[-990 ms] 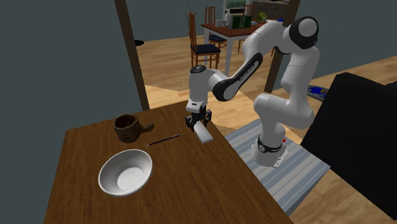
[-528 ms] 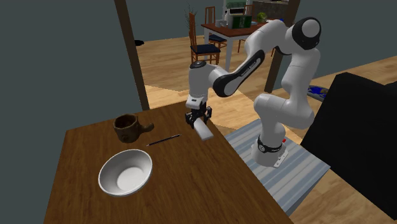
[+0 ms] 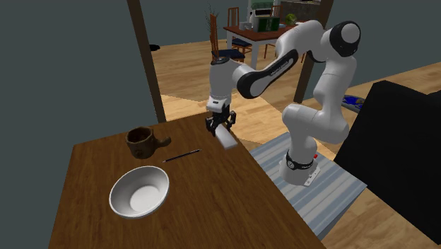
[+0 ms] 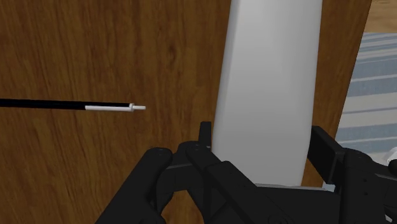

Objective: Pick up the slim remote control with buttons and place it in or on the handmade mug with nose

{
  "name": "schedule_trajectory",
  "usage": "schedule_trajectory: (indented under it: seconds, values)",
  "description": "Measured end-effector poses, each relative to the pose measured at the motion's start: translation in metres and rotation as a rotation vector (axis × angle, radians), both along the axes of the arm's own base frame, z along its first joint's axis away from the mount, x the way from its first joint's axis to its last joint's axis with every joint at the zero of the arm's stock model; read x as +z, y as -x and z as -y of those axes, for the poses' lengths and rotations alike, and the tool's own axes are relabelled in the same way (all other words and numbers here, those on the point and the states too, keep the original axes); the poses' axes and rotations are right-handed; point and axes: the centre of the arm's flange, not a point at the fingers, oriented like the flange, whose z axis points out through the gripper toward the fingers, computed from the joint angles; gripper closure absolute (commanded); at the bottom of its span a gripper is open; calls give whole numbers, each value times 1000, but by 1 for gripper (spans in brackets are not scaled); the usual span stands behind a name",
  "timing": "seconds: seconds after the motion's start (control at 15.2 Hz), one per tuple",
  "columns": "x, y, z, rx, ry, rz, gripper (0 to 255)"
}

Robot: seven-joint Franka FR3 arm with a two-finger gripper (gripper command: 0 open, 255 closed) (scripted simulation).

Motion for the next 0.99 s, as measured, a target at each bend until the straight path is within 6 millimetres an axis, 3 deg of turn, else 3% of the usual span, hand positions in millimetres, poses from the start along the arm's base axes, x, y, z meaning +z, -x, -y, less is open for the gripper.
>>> schedule_trajectory:
  seconds: [0.99]
  values:
    - [80, 0, 0, 0, 0, 0, 255]
